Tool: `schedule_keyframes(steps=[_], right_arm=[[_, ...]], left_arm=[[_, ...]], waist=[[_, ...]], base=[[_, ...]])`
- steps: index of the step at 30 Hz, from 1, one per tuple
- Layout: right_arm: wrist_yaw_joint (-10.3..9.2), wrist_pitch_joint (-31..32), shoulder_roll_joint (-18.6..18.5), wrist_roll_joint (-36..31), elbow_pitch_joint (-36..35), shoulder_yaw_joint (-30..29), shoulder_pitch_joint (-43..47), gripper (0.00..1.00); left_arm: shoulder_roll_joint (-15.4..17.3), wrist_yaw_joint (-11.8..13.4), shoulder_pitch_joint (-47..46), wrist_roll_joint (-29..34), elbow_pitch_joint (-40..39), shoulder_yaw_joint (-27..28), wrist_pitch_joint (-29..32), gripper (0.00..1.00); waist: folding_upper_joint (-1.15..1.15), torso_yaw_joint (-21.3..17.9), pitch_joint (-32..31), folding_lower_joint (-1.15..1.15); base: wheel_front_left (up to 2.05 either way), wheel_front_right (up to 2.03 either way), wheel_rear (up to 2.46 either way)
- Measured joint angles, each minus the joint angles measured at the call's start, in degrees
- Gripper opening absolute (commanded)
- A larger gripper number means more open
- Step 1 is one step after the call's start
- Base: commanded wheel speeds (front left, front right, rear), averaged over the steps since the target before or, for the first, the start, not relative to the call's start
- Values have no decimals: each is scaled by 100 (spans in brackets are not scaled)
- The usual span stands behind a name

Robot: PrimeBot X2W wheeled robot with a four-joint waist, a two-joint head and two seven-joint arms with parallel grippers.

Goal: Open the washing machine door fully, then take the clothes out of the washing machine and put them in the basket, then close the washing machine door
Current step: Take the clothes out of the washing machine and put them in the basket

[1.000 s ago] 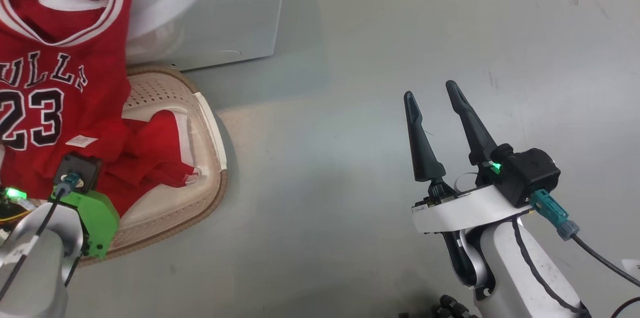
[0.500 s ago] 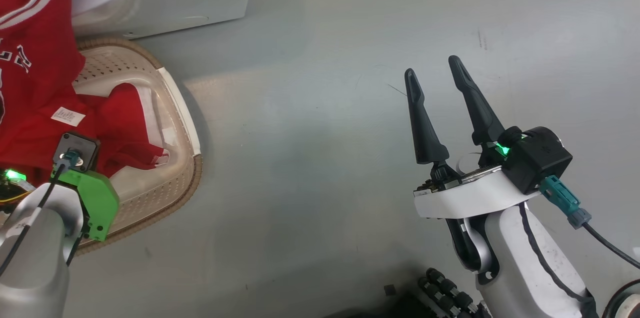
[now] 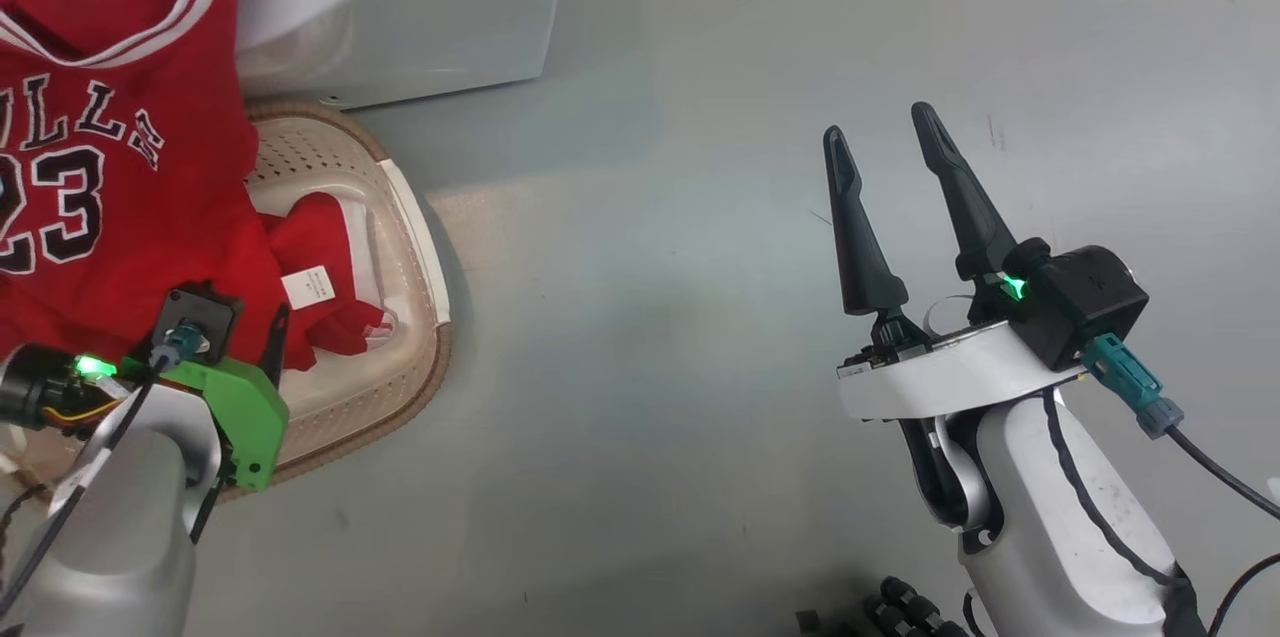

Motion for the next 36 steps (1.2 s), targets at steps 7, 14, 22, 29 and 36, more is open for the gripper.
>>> schedule_keyframes(steps=[7,14,22,29,36], right_arm=[[73,0,-1,-1,202,-116,-2,100],[207,0,-5,-104,448,-266,54,100],[313,0,-5,-105,633,-454,370,100],[383,0,-4,-105,758,-506,728,100],[458,0,-1,-102,758,-612,1061,100]], left_arm=[[-259,-1,36,-92,91,-5,-557,100],[-509,-1,175,-152,-22,-35,-652,100],[-613,12,524,-350,-577,158,-650,100],[-599,129,870,-387,-1411,348,-652,100],[-577,250,1523,-448,-2274,632,-652,100]], waist=[[0,223,-443,0],[0,540,-944,0],[0,932,-1569,-1],[0,1172,-2074,-1],[0,1384,-2667,-1]], base=[[0,0,0],[0,0,0],[0,0,0],[0,0,0],[0,0,0]])
